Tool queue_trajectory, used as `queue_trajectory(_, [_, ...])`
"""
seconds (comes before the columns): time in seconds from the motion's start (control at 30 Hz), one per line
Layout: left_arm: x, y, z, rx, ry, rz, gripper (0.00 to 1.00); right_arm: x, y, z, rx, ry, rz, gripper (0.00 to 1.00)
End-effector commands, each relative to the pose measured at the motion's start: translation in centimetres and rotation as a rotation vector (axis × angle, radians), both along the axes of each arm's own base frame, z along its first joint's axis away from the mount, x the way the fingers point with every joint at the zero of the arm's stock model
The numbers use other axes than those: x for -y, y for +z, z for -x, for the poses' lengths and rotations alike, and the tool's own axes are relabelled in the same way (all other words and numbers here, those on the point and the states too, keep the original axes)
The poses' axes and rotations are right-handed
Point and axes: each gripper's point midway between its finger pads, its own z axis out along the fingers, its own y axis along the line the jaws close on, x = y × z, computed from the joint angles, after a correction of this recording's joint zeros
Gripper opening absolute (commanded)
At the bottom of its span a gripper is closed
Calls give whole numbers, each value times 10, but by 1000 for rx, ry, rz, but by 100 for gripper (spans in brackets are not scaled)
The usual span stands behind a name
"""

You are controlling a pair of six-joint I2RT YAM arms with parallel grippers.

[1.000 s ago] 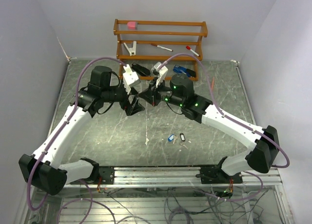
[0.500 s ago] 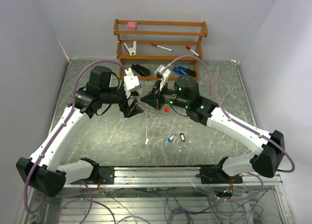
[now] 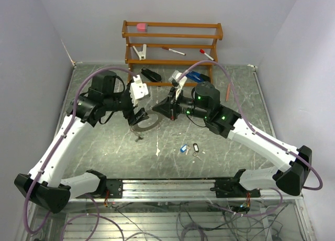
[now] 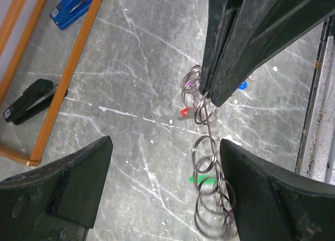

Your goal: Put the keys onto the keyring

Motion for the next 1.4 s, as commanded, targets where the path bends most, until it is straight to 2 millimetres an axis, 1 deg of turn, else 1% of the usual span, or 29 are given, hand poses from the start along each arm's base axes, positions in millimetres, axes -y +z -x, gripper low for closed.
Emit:
queue_trajectory(0.0, [-2,18,-2,46,-5,2,94,5,25,6,60,12,-35,0])
queue_trajectory(0.13, [9,23,10,21,-96,46,94,5,26,6,66,13,-39,0])
queue_trajectory(0.3, [18,15,27,-29,-194,87,95,4,31,4,71,6,-57,0])
queue_trajectory(0.5, [17,8,24,-40,-161,82,95,2,35,2,76,3,-73,0])
queue_trajectory(0.6, [16,4,16,-44,-120,85,94,1,38,2,77,4,-82,0])
queue_trajectory(0.7, [19,0,15,-65,-115,98,93,1,41,3,79,7,-93,0])
queue_trajectory(0.77, [22,1,16,-76,-126,115,92,0,40,4,75,10,-94,0])
queue_trajectory(0.97, [25,5,11,-75,-128,125,87,-1,41,6,68,20,-107,0])
queue_trajectory(1.1, [27,8,9,-76,-129,134,80,0,41,7,64,23,-111,0])
queue_trajectory(1.27, [27,11,8,-71,-129,134,63,0,39,8,59,24,-112,0])
queue_trajectory(1.37, [27,13,9,-66,-132,134,50,1,36,8,56,22,-109,0])
